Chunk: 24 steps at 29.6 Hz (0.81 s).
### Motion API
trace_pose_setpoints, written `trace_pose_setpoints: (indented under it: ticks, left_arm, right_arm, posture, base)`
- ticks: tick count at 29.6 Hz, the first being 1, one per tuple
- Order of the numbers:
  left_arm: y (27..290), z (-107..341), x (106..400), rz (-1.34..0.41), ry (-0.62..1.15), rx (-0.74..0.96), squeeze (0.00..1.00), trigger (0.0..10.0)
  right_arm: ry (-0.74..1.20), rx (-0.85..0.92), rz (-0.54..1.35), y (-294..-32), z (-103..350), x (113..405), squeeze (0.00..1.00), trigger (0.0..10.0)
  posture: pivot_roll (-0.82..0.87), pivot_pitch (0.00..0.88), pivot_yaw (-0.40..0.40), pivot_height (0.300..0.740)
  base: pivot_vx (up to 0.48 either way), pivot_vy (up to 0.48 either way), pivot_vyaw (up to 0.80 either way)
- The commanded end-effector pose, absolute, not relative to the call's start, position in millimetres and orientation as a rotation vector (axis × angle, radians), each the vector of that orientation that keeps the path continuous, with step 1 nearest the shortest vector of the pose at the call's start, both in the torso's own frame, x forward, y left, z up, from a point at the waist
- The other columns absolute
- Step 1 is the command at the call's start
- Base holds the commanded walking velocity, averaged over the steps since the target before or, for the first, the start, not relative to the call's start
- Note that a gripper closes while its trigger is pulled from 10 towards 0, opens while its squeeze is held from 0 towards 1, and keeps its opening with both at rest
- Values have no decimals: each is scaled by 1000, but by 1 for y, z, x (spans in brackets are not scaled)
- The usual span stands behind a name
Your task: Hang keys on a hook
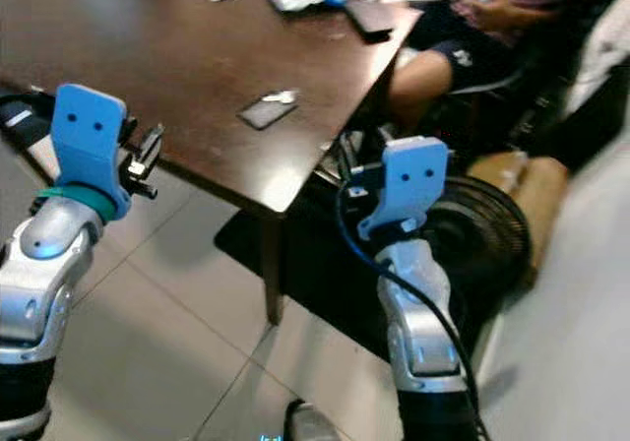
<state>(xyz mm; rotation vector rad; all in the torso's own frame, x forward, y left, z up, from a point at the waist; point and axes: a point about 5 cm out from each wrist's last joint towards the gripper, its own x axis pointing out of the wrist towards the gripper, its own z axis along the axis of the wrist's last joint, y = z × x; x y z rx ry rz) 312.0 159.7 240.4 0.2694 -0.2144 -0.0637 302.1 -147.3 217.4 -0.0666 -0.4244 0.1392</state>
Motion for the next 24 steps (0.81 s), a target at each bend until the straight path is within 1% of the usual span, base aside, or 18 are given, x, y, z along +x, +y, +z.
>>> trace_pose_setpoints:
  ticks: [1,9,24]
  left_arm:
    - [164,236,312,-46,-202,278,0,10000]
    - [164,236,311,-44,-216,290,0,10000]
    - [160,234,312,-59,-218,290,0,10000]
  right_arm:
    - [-416,-64,151,-144,214,301,0,10000]
    - [-440,-73,184,-138,216,298,0,10000]
    - [-446,-77,195,-138,216,299,0,10000]
  posture:
    - [26,102,68,740]
    - [28,97,68,740]
    - [24,87,66,740]
  base:
    - [480,0,-531]
    - [480,0,0]
    - [480,0,0]
